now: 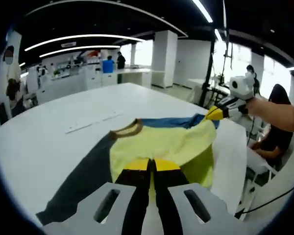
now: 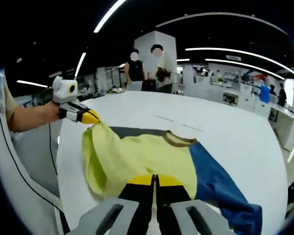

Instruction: Fold the garment on the visible template until the final outline fits inside the template.

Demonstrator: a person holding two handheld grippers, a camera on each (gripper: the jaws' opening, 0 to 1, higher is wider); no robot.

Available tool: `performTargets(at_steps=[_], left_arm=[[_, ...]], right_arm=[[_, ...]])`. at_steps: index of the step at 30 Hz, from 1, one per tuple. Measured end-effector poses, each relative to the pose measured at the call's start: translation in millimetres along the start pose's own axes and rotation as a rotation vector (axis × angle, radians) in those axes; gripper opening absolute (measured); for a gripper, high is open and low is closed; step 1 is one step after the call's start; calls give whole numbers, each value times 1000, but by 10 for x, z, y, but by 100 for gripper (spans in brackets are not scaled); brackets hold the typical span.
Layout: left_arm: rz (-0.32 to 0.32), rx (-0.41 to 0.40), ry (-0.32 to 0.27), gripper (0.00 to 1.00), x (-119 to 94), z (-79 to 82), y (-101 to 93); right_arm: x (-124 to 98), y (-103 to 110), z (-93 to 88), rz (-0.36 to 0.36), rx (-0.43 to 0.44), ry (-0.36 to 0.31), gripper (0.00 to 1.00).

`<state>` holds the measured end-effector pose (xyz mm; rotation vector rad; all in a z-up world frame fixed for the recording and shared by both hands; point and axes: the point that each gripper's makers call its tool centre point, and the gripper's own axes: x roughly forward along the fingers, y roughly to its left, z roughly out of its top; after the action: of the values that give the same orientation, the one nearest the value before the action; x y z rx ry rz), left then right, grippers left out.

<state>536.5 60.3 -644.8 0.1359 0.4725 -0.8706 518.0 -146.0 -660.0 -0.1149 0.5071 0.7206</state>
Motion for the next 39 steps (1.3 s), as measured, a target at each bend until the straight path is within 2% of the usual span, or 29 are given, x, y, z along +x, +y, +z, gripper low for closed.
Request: performTargets(at_steps=[14, 31, 39], left_arm=[[37, -52, 125, 0, 439, -321, 390], [60, -151, 220, 0, 775, -634, 672], [48, -207, 252, 0, 887, -790, 732]], right_arm=[[469, -341, -189, -26, 67, 108, 0], [866, -581, -417, -33, 74, 241, 0], [964, -643, -572, -33, 105, 300, 0]])
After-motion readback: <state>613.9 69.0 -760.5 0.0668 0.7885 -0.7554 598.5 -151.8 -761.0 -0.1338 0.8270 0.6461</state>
